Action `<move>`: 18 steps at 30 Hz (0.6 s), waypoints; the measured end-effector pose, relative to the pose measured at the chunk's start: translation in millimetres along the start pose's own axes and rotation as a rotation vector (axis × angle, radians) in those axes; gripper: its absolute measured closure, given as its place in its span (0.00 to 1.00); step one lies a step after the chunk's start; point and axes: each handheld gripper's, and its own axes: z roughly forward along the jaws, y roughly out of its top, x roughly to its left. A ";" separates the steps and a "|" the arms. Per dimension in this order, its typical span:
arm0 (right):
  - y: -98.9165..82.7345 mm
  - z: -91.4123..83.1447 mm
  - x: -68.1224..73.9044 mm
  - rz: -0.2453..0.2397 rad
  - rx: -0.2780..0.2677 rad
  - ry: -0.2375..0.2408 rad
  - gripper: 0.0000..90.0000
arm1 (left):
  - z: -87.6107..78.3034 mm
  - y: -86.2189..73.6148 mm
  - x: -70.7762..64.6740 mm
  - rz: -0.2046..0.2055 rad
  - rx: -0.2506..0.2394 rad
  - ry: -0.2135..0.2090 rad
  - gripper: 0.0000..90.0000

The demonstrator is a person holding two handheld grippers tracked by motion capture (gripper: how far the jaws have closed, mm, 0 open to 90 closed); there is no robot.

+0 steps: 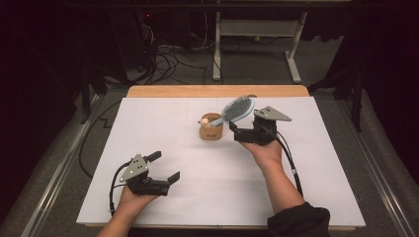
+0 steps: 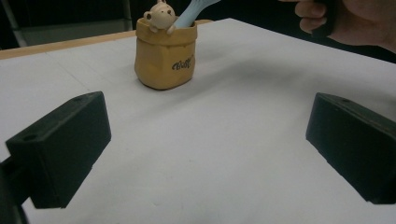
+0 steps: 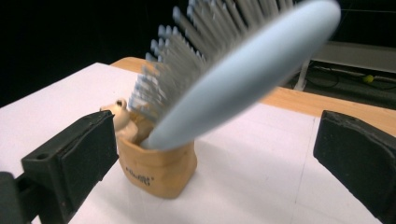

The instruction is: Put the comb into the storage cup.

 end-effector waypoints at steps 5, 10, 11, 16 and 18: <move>-16.9 -5.4 0.4 -0.009 0.022 0.009 0.00 | -0.5 0.1 1.8 -0.007 0.003 0.005 0.01; -34.0 -11.4 1.1 -0.016 0.038 0.012 0.00 | -0.9 0.0 2.7 -0.009 0.004 0.009 0.01; -37.2 -12.6 0.9 -0.013 0.042 0.013 0.00 | -0.8 -0.1 2.7 -0.009 0.005 0.009 0.01; -49.9 -18.6 2.7 -0.015 0.053 0.026 0.00 | -1.3 -0.1 3.5 -0.010 0.004 0.013 0.01; -55.0 -21.1 4.0 -0.013 0.057 0.032 0.00 | -1.6 -0.2 4.3 -0.012 0.005 0.014 0.01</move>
